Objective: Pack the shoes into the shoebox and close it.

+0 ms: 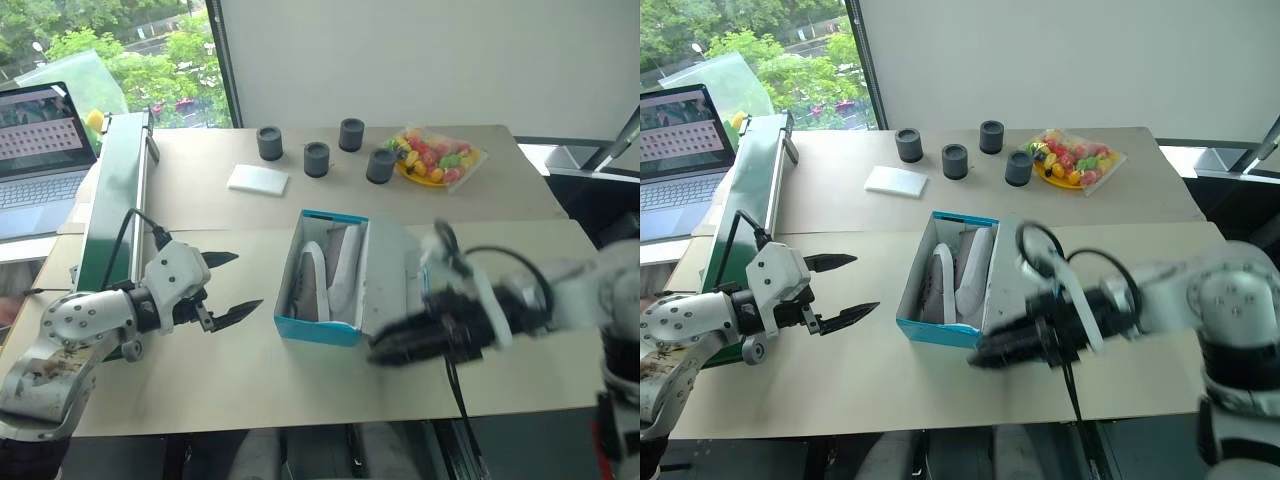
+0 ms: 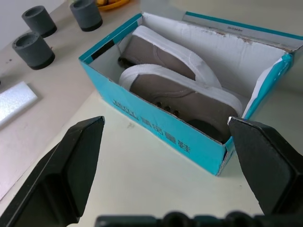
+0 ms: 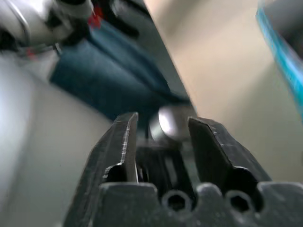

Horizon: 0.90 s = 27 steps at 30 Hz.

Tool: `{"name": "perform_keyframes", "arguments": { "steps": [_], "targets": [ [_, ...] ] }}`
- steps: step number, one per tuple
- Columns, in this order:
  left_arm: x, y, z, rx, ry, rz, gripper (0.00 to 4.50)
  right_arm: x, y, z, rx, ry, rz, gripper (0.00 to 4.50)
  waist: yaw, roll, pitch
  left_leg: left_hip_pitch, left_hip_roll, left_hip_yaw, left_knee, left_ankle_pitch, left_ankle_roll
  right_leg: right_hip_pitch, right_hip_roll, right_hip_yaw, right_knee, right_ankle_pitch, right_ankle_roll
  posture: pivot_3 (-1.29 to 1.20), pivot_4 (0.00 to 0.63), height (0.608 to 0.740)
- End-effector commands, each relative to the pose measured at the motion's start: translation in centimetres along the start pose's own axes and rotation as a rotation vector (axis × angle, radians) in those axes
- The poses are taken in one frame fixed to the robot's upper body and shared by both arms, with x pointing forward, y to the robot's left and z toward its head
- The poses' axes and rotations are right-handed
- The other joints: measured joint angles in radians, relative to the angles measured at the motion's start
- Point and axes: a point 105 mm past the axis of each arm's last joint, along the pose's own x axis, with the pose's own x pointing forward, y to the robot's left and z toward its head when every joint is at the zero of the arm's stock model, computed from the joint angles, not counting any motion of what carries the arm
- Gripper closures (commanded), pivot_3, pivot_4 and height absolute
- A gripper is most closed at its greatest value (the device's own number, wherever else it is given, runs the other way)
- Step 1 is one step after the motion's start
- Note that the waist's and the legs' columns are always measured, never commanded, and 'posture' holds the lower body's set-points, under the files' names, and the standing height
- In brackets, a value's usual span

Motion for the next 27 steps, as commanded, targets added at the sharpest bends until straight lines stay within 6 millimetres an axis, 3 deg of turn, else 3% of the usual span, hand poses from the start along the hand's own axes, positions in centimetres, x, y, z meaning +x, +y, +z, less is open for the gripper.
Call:
{"name": "perform_keyframes", "arguments": {
  "steps": [1, 3, 6, 14, 19, 22, 27],
  "targets": [
    [0.0, 0.1, 0.7, 0.037, -0.009, -0.015, 0.00, 1.8, -2.2, -2.4, -0.053, 0.056, -0.099, 3.88, -0.003, 0.000, 0.000, -0.001, 0.000, 0.002, 0.001, 0.000, 0.000, -0.001, 0.000, 0.002, 0.000, 0.000, 0.000, 0.00, 0.150, 0.740],
    [0.0, 0.1, 0.8, 0.039, -0.009, -0.018, 0.00, 2.3, -3.3, -3.5, -0.064, 0.076, -0.146, 4.48, -0.003, 0.000, 0.000, 0.000, 0.000, 0.003, 0.002, 0.000, 0.000, -0.001, -0.001, 0.003, 0.000, 0.000, 0.001, 0.00, 0.150, 0.740],
    [-0.1, 0.2, 0.7, 0.041, -0.004, -0.021, 0.00, 3.0, -6.0, -5.1, -0.025, 0.062, -0.288, 4.48, 0.003, -0.002, -0.001, 0.000, 0.000, 0.003, 0.002, 0.000, -0.001, 0.000, 0.000, 0.003, 0.000, 0.001, 0.001, 0.00, 0.150, 0.740],
    [0.3, 0.1, 0.6, 0.038, -0.005, -0.039, 0.00, 3.4, -10.4, -6.8, 0.197, -0.137, -0.574, 4.48, 0.017, -0.003, -0.002, -0.001, -0.001, 0.002, 0.002, 0.000, -0.001, -0.001, -0.001, 0.003, 0.001, 0.004, -0.005, 0.00, 0.150, 0.740],
    [0.6, 0.2, 0.6, 0.037, -0.011, -0.053, 0.00, 1.2, -14.5, -9.4, 0.511, -0.373, -0.868, 4.48, 0.015, -0.010, -0.007, 0.002, 0.000, 0.002, 0.002, 0.000, -0.001, 0.002, 0.000, 0.003, 0.000, 0.004, -0.004, 0.00, 0.150, 0.740],
    [0.9, 0.4, 0.8, 0.039, -0.018, -0.064, 0.00, -0.1, -15.7, -10.6, 0.668, -0.528, -1.011, 4.48, 0.013, -0.010, -0.008, 0.005, 0.004, 0.004, 0.002, 0.000, -0.002, 0.005, 0.000, 0.004, -0.001, 0.004, 0.000, 0.00, 0.150, 0.740],
    [1.5, 0.5, 1.1, 0.042, -0.031, -0.085, 0.00, -0.2, -16.7, -11.7, 1.000, -0.892, -1.048, 4.48, 0.019, -0.007, -0.009, 0.016, 0.010, 0.009, 0.003, 0.000, -0.004, 0.019, 0.000, 0.004, -0.006, 0.001, -0.005, 0.00, 0.150, 0.740]
  ]
}}
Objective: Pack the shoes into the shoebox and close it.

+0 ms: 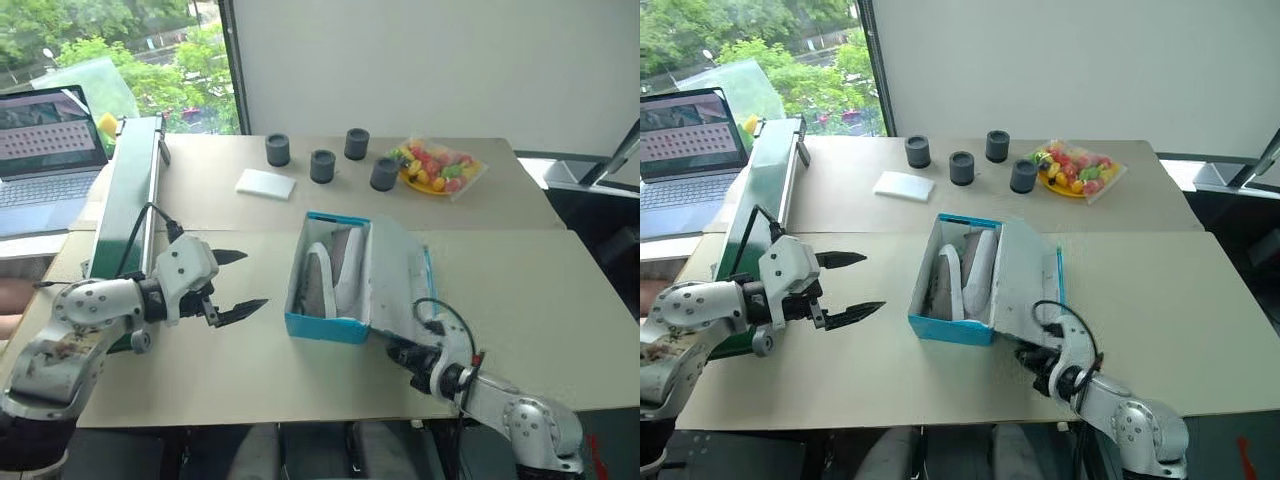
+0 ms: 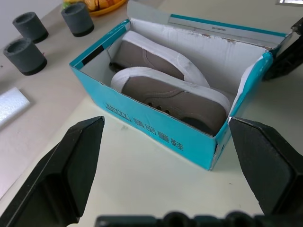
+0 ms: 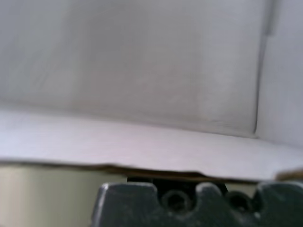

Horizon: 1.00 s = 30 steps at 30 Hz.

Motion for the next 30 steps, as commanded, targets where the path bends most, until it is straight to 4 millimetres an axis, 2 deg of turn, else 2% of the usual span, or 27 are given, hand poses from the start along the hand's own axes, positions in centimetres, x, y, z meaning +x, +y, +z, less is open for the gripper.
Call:
{"name": "perform_keyframes", "arguments": {
  "steps": [1, 4, 7, 11, 15, 18, 20, 22, 23, 25, 30],
  "targets": [
    [0.4, 0.0, 1.0, 0.043, -0.034, -0.013, 0.00, -0.8, -5.8, 0.5, 0.268, -0.156, -0.263, 4.48, 0.000, 0.001, 0.000, 0.000, 0.002, 0.001, 0.000, 0.000, -0.001, -0.001, -0.001, 0.001, 0.000, 0.000, 0.000, 0.00, 0.150, 0.740],
    [0.6, -0.1, 1.1, 0.043, -0.042, -0.022, 0.00, -0.3, -6.6, 0.7, 0.477, -0.256, -0.261, 4.48, 0.001, 0.001, -0.003, 0.000, 0.004, 0.007, 0.000, 0.000, 0.001, 0.000, -0.002, 0.002, -0.001, 0.000, 0.000, 0.00, 0.150, 0.740],
    [0.8, -0.2, 1.3, 0.045, -0.046, -0.029, 0.00, 0.3, -6.8, 0.9, 0.637, -0.336, -0.240, 4.48, 0.001, -0.006, -0.007, -0.001, 0.004, 0.010, -0.001, 0.001, 0.001, 0.000, -0.002, 0.001, -0.003, 0.000, 0.001, 0.00, 0.150, 0.740],
    [0.9, -0.2, 1.4, 0.045, -0.051, -0.029, 0.00, 1.6, -4.8, 2.1, 0.783, -0.410, -0.072, 4.48, -0.002, -0.010, -0.010, -0.003, 0.004, 0.011, -0.003, 0.000, 0.001, 0.000, -0.002, 0.001, -0.006, 0.004, 0.005, 0.00, 0.150, 0.740],
    [0.9, -0.3, 1.5, 0.047, -0.052, -0.027, 0.00, 1.2, -2.2, 5.7, 0.841, -0.524, 0.153, 4.48, -0.014, -0.010, -0.009, -0.002, 0.005, 0.012, -0.003, 0.000, 0.001, 0.000, -0.002, 0.002, -0.007, 0.003, 0.003, 0.00, 0.150, 0.740],
    [0.8, -0.1, 1.5, 0.047, -0.049, -0.010, 0.00, -1.1, 4.0, 9.2, 0.742, -0.561, 0.548, 4.48, -0.029, -0.004, -0.006, -0.002, 0.006, 0.012, -0.003, 0.000, 0.001, -0.001, -0.001, 0.003, -0.006, 0.002, 0.001, 0.00, 0.150, 0.740],
    [0.7, -0.1, 1.5, 0.047, -0.047, 0.000, 0.00, -3.4, 6.6, 10.4, 0.675, -0.594, 0.741, 4.48, -0.038, 0.012, 0.003, -0.002, 0.006, 0.012, -0.003, 0.000, 0.001, -0.004, -0.001, 0.007, -0.002, 0.003, 0.003, 0.00, 0.150, 0.740],
    [0.6, -0.1, 1.5, 0.045, -0.047, 0.004, 0.00, -5.2, 8.3, 11.0, 0.613, -0.603, 0.871, 4.48, -0.040, 0.013, 0.003, -0.003, 0.004, 0.014, -0.006, 0.000, 0.001, -0.011, 0.001, 0.014, 0.006, 0.002, 0.007, 0.00, 0.150, 0.740],
    [0.6, -0.2, 1.5, 0.045, -0.047, 0.006, 0.00, -5.8, 8.9, 11.2, 0.593, -0.602, 0.912, 4.48, -0.040, 0.013, 0.003, -0.003, 0.004, 0.016, -0.010, 0.000, 0.001, -0.013, 0.003, 0.014, 0.007, 0.001, 0.006, 0.00, 0.150, 0.740],
    [0.6, -0.3, 1.5, 0.042, -0.048, 0.012, 0.00, -7.6, 11.4, 11.6, 0.477, -0.567, 1.049, 4.48, -0.037, 0.013, 0.003, -0.008, 0.004, 0.018, -0.011, 0.000, 0.001, -0.020, 0.005, 0.013, 0.009, 0.003, 0.001, 0.00, 0.150, 0.740],
    [0.6, -0.1, 1.4, 0.035, -0.049, 0.035, 0.00, -8.9, 16.5, 10.9, 0.124, -0.380, 1.176, 4.48, -0.034, 0.013, 0.003, -0.014, 0.003, 0.020, -0.007, 0.000, 0.001, -0.024, 0.002, 0.013, 0.008, 0.004, 0.001, 0.00, 0.150, 0.740]
  ]
}}
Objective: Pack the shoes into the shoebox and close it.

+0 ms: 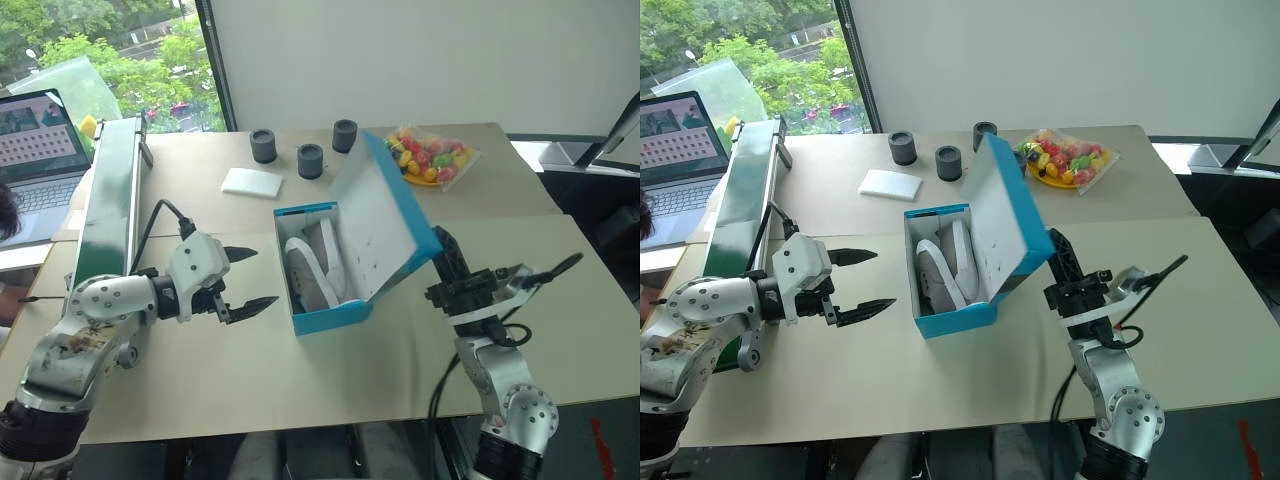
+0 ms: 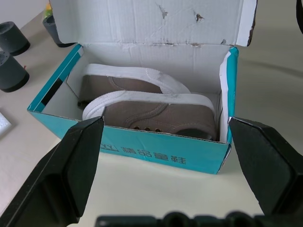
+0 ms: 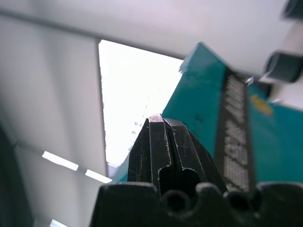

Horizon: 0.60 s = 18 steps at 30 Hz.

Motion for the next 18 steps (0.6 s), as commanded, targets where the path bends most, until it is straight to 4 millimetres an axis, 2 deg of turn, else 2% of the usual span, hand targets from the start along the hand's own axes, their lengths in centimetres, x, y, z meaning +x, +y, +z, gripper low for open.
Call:
{"name": "perform_keyframes", "arguments": {
  "steps": [1, 4, 10, 13, 18],
  "targets": [
    [-0.5, 0.3, 1.1, 0.041, -0.022, 0.035, 0.00, 2.4, 3.7, -2.4, -0.140, 0.245, 0.153, 4.48, 0.000, 0.000, 0.000, 0.000, 0.000, 0.001, 0.001, 0.000, 0.000, 0.001, 0.000, 0.000, 0.000, 0.000, 0.001, 0.00, 0.150, 0.740],
    [-0.9, 0.6, 1.1, 0.040, -0.018, 0.062, 0.00, 3.9, 4.2, -4.7, -0.319, 0.476, 0.166, 4.48, 0.001, 0.000, 0.000, 0.000, -0.001, 0.002, 0.004, 0.000, 0.000, 0.002, 0.000, 0.001, -0.001, 0.000, 0.004, 0.00, 0.150, 0.740],
    [-2.5, 0.9, 1.0, 0.029, 0.015, 0.109, 0.00, 6.1, 2.1, -9.3, -0.623, 0.818, 0.143, 4.48, 0.002, -0.001, 0.000, 0.000, 0.000, 0.002, 0.005, 0.000, 0.000, 0.001, 0.002, 0.001, -0.001, 0.000, 0.004, 0.00, 0.150, 0.740],
    [-3.7, 0.5, 0.8, 0.009, 0.041, 0.111, 0.00, 7.7, 0.8, -10.9, -0.659, 0.853, 0.136, 4.48, 0.003, -0.001, 0.000, -0.002, 0.000, 0.002, 0.005, -0.001, 0.001, 0.000, 0.002, 0.000, -0.002, 0.001, 0.001, 0.00, 0.150, 0.740],
    [-4.7, -0.1, 0.3, -0.015, 0.072, 0.111, 0.00, 11.2, -3.1, -12.3, -0.755, 0.869, 0.022, 4.48, 0.002, -0.003, 0.000, -0.002, 0.000, 0.002, 0.006, -0.001, 0.000, -0.001, 0.001, 0.001, -0.001, 0.002, 0.000, 0.00, 0.150, 0.740]
  ]
}}
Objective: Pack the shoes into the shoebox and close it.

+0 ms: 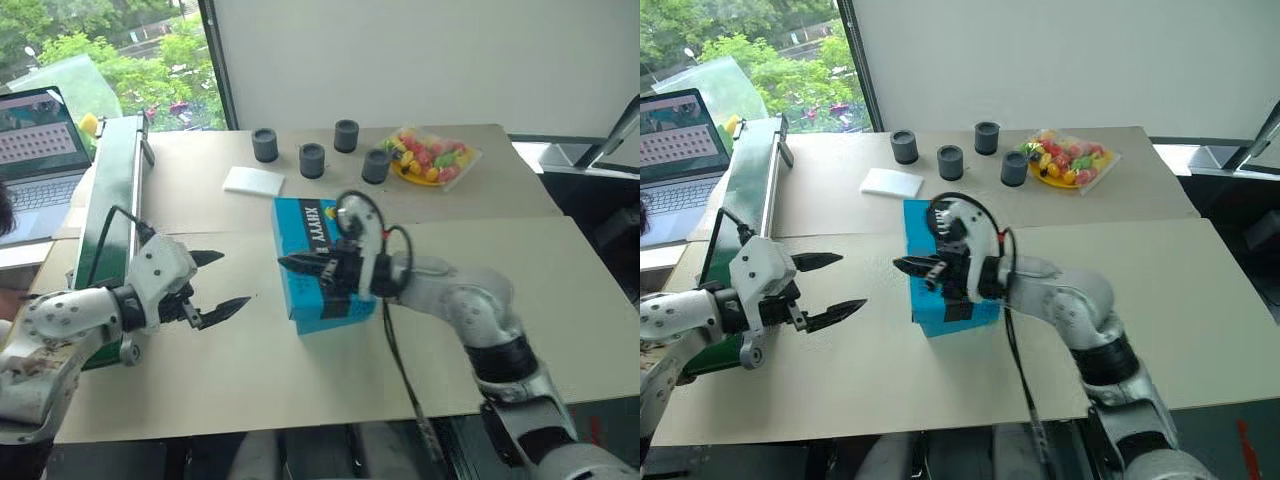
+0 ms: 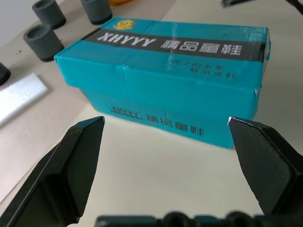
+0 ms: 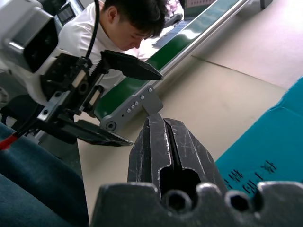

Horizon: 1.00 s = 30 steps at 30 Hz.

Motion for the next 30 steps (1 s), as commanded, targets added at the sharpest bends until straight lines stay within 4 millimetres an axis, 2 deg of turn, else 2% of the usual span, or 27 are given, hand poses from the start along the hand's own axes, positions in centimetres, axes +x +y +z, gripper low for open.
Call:
{"name": "perform_keyframes", "arguments": {
  "steps": [1, 6, 10, 14, 19, 21, 23, 25, 28, 30],
  "targets": [
    [-0.7, -0.2, 0.9, 0.025, -0.016, 0.007, 0.00, 2.0, -2.4, 0.7, -0.078, -0.009, -0.096, 4.48, 0.006, 0.000, 0.000, 0.001, 0.000, 0.000, 0.000, 0.000, 0.000, 0.000, 0.000, 0.000, 0.000, 0.000, 0.000, 0.00, 0.150, 0.740],
    [-0.6, -0.5, 0.8, 0.008, -0.019, 0.024, 0.00, 3.6, -5.6, -0.4, -0.134, 0.039, -0.222, 4.48, 0.008, -0.002, -0.001, 0.000, 0.000, -0.001, 0.000, 0.000, 0.000, 0.000, -0.001, -0.001, 0.000, 0.000, 0.000, 0.00, 0.150, 0.740],
    [-0.6, -0.8, 0.9, 0.000, -0.022, 0.034, 0.00, 3.5, -7.5, -3.2, -0.106, 0.122, -0.275, 4.48, 0.003, -0.002, -0.001, 0.000, 0.000, -0.001, 0.000, -0.001, -0.001, 0.000, -0.002, -0.001, 0.000, 0.001, 0.000, 0.00, 0.150, 0.740],
    [-0.7, -0.8, 0.9, -0.003, -0.019, 0.047, 0.00, 3.6, -7.8, -5.9, -0.098, 0.210, -0.268, 4.48, 0.002, -0.002, -0.002, 0.004, 0.000, -0.001, -0.001, -0.001, -0.001, 0.002, -0.002, -0.001, 0.002, 0.001, -0.001, 0.00, 0.150, 0.740],
    [-0.8, -1.0, 0.9, -0.004, -0.015, 0.056, 0.00, 3.7, -7.4, -7.9, -0.078, 0.273, -0.244, 4.48, 0.001, -0.004, -0.004, 0.008, 0.000, -0.001, -0.001, -0.001, -0.001, 0.006, -0.001, -0.001, 0.004, 0.001, -0.001, 0.00, 0.150, 0.740],
    [-0.9, -1.1, 1.0, -0.006, -0.016, 0.065, 0.00, 4.0, -7.1, -7.9, -0.067, 0.263, -0.229, 4.48, 0.001, -0.004, -0.006, 0.008, 0.000, -0.001, -0.001, -0.001, -0.001, 0.005, -0.001, -0.001, 0.004, 0.000, -0.002, 0.00, 0.150, 0.740],
    [-1.0, -1.0, 1.0, -0.008, -0.018, 0.078, 0.00, 4.4, -7.0, -6.9, -0.049, 0.209, -0.230, 4.48, 0.000, -0.004, -0.006, 0.009, 0.000, -0.001, -0.001, -0.001, -0.001, 0.005, -0.001, -0.001, 0.006, 0.000, -0.002, 0.00, 0.150, 0.740],
    [-1.0, -0.9, 1.0, -0.017, -0.027, 0.102, 0.00, 4.6, -6.8, -4.9, -0.043, 0.126, -0.227, 4.48, -0.003, -0.004, -0.006, 0.009, 0.000, 0.000, -0.001, -0.001, -0.001, 0.005, -0.001, -0.001, 0.008, 0.000, -0.002, 0.00, 0.150, 0.740],
    [-1.1, 0.0, 1.1, -0.057, -0.061, 0.204, 0.00, 4.0, -6.4, 0.4, 0.024, -0.075, -0.213, 4.48, -0.005, -0.004, -0.006, 0.010, 0.000, 0.000, -0.001, -0.001, -0.001, 0.004, 0.000, 0.000, 0.009, 0.000, -0.003, 0.00, 0.150, 0.740],
    [-1.1, 0.4, 1.3, -0.083, -0.085, 0.258, 0.00, 3.0, -6.2, 3.1, 0.060, -0.167, -0.202, 4.48, -0.003, -0.004, -0.006, 0.009, 0.000, -0.001, -0.001, -0.001, -0.002, 0.004, 0.000, 0.000, 0.010, 0.000, -0.003, 0.00, 0.150, 0.740]
  ]
}}
